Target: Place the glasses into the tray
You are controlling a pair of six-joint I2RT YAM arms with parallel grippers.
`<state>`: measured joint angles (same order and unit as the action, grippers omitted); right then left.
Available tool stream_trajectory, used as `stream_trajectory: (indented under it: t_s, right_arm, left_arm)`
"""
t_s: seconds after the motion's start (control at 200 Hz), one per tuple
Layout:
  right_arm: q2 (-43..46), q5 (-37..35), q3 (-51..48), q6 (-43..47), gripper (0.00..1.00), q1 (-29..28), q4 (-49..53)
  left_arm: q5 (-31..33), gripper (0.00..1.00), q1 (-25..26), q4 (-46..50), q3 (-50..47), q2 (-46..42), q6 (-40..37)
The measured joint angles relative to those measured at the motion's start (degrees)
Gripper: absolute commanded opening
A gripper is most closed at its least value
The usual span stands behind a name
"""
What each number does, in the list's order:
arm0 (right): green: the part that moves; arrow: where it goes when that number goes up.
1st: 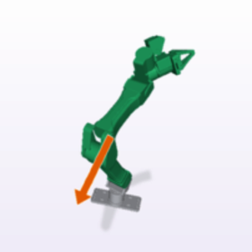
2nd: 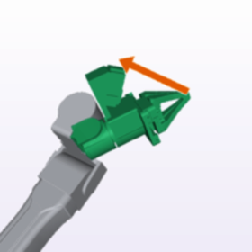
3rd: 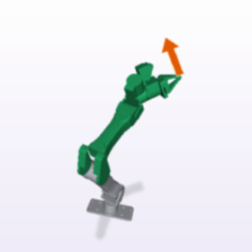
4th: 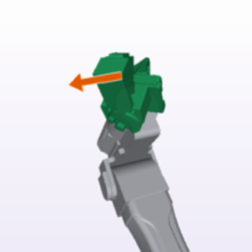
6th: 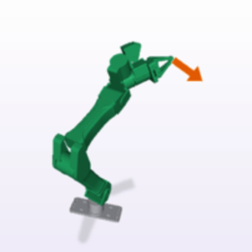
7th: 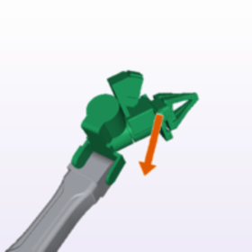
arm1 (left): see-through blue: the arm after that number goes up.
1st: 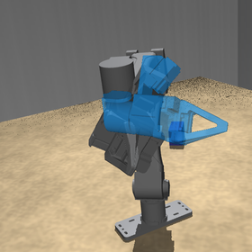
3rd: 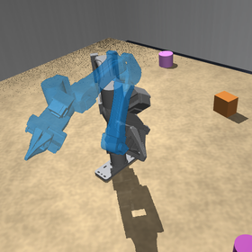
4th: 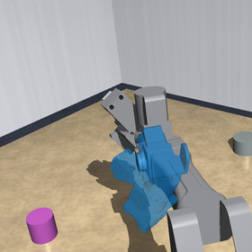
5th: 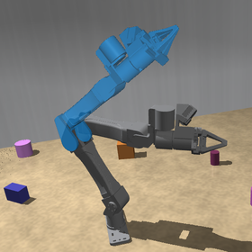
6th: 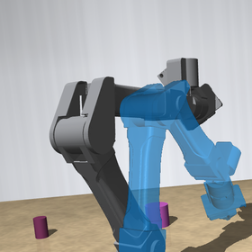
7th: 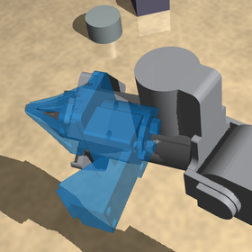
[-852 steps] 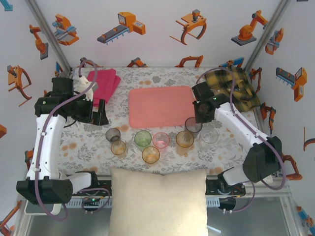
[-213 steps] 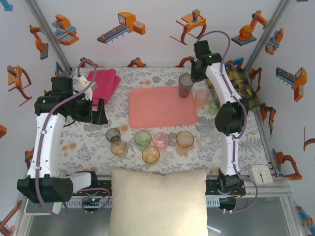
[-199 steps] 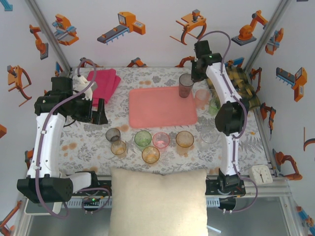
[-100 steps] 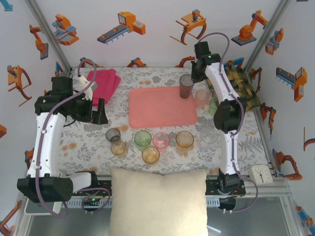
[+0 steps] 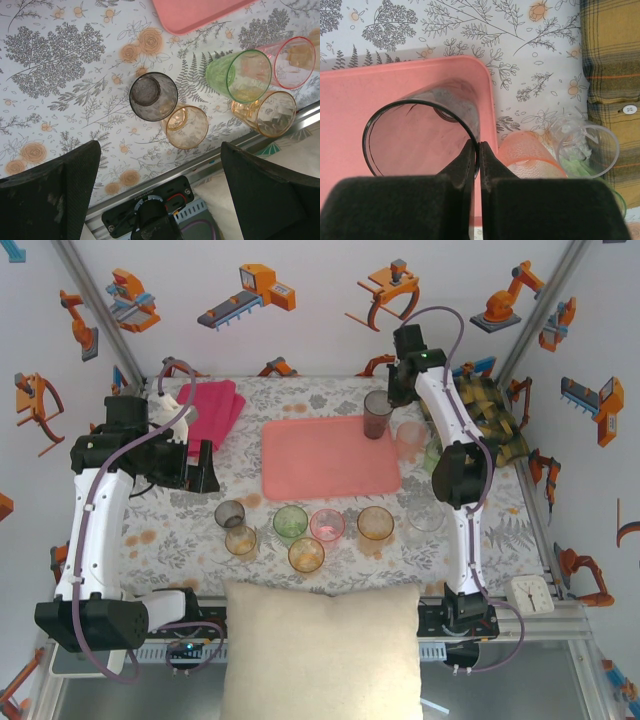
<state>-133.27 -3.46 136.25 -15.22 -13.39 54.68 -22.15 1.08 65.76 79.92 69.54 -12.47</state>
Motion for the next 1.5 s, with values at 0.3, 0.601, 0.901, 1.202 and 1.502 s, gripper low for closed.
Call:
stream_trajectory:
  t_s: [0.3,0.601,0.901,1.202,1.502]
  right_arm:
    - [0.0,0.0,0.3,0.0,0.31,0.0,0.2]
    - [0.0,-0.3,1.5,0.3,0.37,0.0,1.8]
    - [6.6,-0.6,2.2,0.5,0.38,0.0,5.8]
    - [37.0,0.0,-21.0,0.3,0.38,-3.5,7.3]
    - [62.4,3.5,-52.5,-4.0,0.40,-18.1,10.9]
  left_arm:
    - [0.0,0.97,0.0,0.0,0.0,0.0,0.0]
    - [-0.2,0.97,0.0,0.0,0.0,-0.5,0.0]
    - [-0.4,0.97,0.0,0.0,0.0,-1.8,0.0]
    - [-0.4,0.97,0.1,0.0,0.0,-4.2,0.0]
    - [-1.7,0.97,0.4,0.0,0.0,-5.7,0.0]
